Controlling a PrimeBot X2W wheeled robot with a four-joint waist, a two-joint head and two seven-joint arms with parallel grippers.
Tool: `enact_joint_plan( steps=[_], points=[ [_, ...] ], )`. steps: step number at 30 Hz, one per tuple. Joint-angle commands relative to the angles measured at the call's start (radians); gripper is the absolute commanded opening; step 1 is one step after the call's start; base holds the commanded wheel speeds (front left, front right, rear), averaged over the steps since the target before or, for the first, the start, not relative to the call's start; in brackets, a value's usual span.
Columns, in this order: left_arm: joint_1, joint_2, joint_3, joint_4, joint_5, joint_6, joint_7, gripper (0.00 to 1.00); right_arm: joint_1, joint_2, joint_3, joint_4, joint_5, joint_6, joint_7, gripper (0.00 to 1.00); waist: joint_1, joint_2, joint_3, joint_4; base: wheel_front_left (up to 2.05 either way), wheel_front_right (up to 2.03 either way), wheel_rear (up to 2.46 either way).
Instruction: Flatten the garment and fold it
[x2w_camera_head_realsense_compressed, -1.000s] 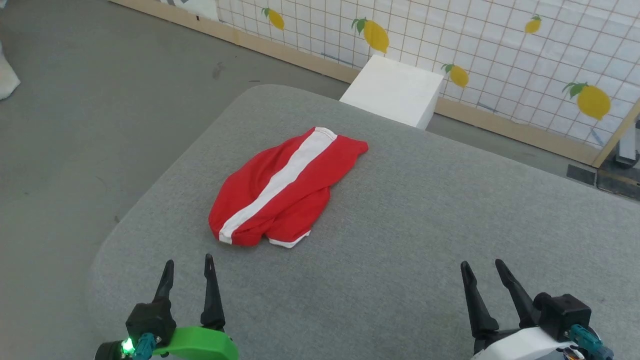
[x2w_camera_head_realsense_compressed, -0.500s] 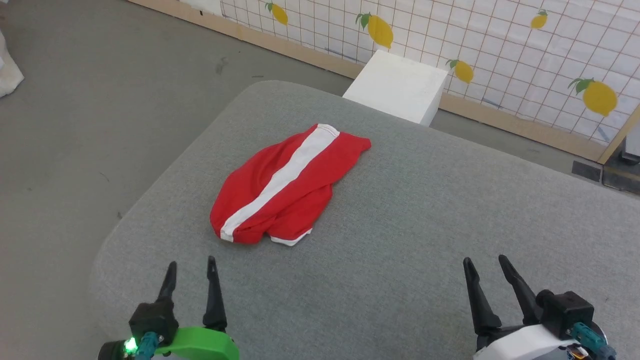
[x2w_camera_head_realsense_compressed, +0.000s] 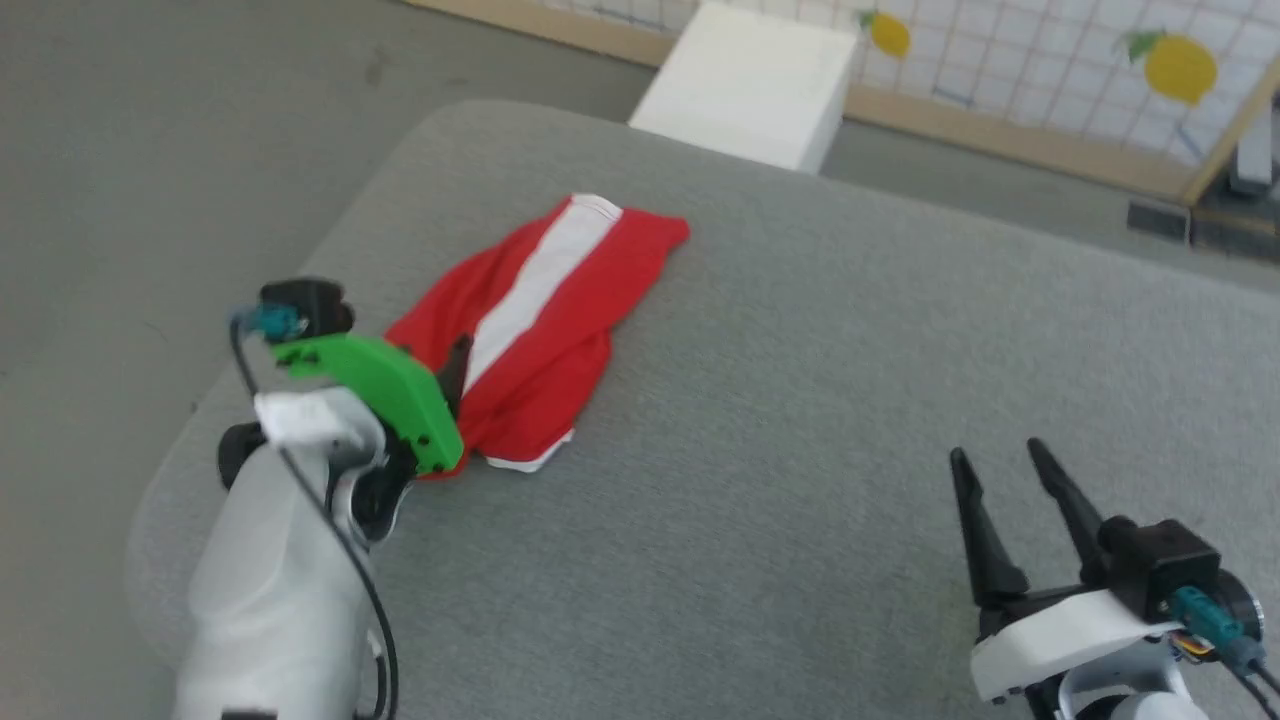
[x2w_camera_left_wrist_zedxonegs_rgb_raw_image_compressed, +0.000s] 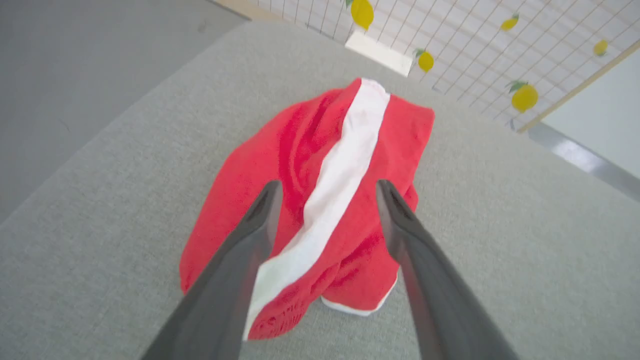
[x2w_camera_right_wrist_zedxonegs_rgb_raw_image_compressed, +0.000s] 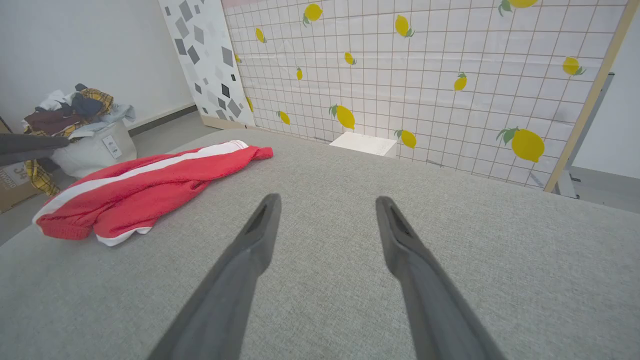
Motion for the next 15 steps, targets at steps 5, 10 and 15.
enact_joint_plan(
  steps=[5,10,15],
  points=[
    [-0.115,0.016,-0.048,0.189,-0.021,0.009,0.235,1.00,-0.014,-0.001,-0.034,-0.063,-0.027,-0.002,0.033,1.00,0.0000,0.0000,0.168,-0.145,0.00,0.00,0.00],
    [-0.122,0.007,-0.055,0.259,0.008,0.082,0.198,1.00,-0.020,-0.001,-0.048,-0.078,-0.019,-0.002,0.038,1.00,0.0000,0.0000,0.191,-0.154,0.00,0.00,0.00],
    [-0.130,-0.006,-0.056,0.284,0.020,0.098,0.078,0.00,-0.025,-0.001,-0.049,-0.065,-0.003,-0.002,0.030,1.00,0.0000,0.0000,0.179,-0.145,0.00,0.00,0.00]
  ],
)
